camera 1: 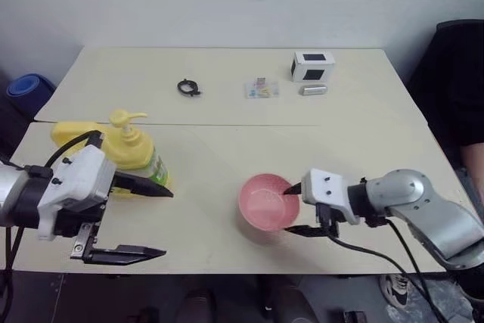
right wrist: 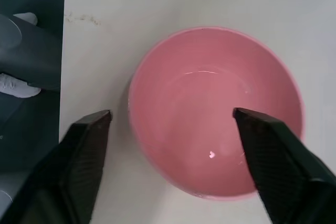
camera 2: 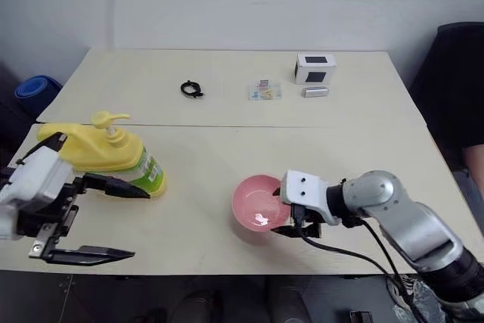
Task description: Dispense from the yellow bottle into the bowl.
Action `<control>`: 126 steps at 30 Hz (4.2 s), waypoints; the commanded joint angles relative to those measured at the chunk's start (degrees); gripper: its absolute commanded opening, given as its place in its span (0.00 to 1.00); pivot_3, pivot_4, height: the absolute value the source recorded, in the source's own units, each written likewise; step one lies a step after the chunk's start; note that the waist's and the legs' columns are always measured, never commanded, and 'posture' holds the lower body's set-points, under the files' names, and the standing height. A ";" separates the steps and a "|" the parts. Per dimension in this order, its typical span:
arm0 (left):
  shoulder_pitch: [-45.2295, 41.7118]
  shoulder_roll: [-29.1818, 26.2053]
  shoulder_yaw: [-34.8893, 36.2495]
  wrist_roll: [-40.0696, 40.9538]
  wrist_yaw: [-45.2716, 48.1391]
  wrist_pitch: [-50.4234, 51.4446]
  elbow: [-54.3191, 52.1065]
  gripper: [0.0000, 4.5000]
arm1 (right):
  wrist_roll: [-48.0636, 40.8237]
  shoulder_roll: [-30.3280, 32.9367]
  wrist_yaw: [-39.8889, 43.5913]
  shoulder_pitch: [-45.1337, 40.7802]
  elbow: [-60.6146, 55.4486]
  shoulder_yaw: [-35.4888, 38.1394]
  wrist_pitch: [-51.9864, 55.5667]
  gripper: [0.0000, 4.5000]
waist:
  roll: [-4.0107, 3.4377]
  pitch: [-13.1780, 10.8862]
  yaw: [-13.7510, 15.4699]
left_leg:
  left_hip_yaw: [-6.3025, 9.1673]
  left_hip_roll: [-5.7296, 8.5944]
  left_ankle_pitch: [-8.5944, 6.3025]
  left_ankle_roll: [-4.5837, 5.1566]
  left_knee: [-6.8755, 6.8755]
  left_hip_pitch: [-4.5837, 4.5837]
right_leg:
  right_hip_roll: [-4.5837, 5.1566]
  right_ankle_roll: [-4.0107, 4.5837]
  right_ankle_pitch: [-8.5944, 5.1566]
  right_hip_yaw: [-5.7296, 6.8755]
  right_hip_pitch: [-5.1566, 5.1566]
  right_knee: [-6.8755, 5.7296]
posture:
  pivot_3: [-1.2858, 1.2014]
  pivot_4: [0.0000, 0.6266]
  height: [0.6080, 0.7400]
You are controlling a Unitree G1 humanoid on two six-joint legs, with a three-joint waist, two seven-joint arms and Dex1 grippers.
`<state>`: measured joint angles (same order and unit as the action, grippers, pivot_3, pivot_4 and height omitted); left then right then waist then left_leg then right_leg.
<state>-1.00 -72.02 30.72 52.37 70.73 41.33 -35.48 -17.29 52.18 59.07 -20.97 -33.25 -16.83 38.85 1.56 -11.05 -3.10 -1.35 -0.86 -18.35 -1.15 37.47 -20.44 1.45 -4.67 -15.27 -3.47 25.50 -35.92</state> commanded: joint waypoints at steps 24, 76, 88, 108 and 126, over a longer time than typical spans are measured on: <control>-8.67 -1.05 -5.38 0.21 -2.37 3.68 0.14 1.00 | 15.59 -11.50 -4.19 2.00 12.57 -11.56 -15.60 0.29 | 0.18 0.04 -0.02 | 0.06 0.00 0.00 0.01 0.27 -0.04 | -0.09 -0.01 0.01 0.03 -0.03 -0.15 | 0.52 0.24 1.00; -13.28 5.79 8.85 -9.53 -19.22 2.52 18.99 0.00 | 20.54 -44.60 28.58 -66.13 75.17 -12.73 -46.97 0.00 | 0.33 -0.02 -2.14 | 0.42 -0.66 -0.13 -0.41 0.58 -0.34 | 0.15 0.27 -0.17 0.24 0.30 -1.04 | 0.52 0.24 1.00; -12.63 9.49 4.20 -13.16 -21.50 -1.20 18.85 0.00 | 23.80 -48.37 26.21 -70.76 85.39 -11.48 -52.43 0.00 | 0.35 -0.01 -2.70 | 0.60 -0.69 -0.04 -0.70 0.58 -1.03 | 0.18 0.42 -0.21 0.19 1.04 -1.27 | 0.52 0.24 1.00; -10.35 8.60 -4.78 -18.84 -19.01 -6.18 21.91 0.00 | 26.35 -49.45 24.77 -72.58 90.08 -9.19 -54.71 0.00 | 0.33 0.00 -3.16 | 0.61 -0.64 0.00 -0.76 0.65 -0.82 | 0.19 0.47 -0.22 0.18 0.97 -1.61 | 0.52 0.24 1.00; -7.05 9.71 -11.22 -24.01 -17.12 -12.25 26.55 0.00 | 26.43 -51.05 26.28 -72.33 88.17 -8.45 -54.43 0.00 | -0.11 0.18 -3.26 | 0.64 -0.67 0.00 -0.72 0.42 0.39 | 0.12 0.75 -0.39 0.17 -0.08 -1.54 | 0.52 0.24 1.00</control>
<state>-12.82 -63.33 26.51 32.10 51.58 26.65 -12.13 9.87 1.61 85.42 -91.39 57.85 -26.77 -14.94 1.45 -10.87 -6.36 -0.71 -1.53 -18.35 -1.87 37.89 -20.05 1.58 -3.92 -15.65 -3.29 25.42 -37.47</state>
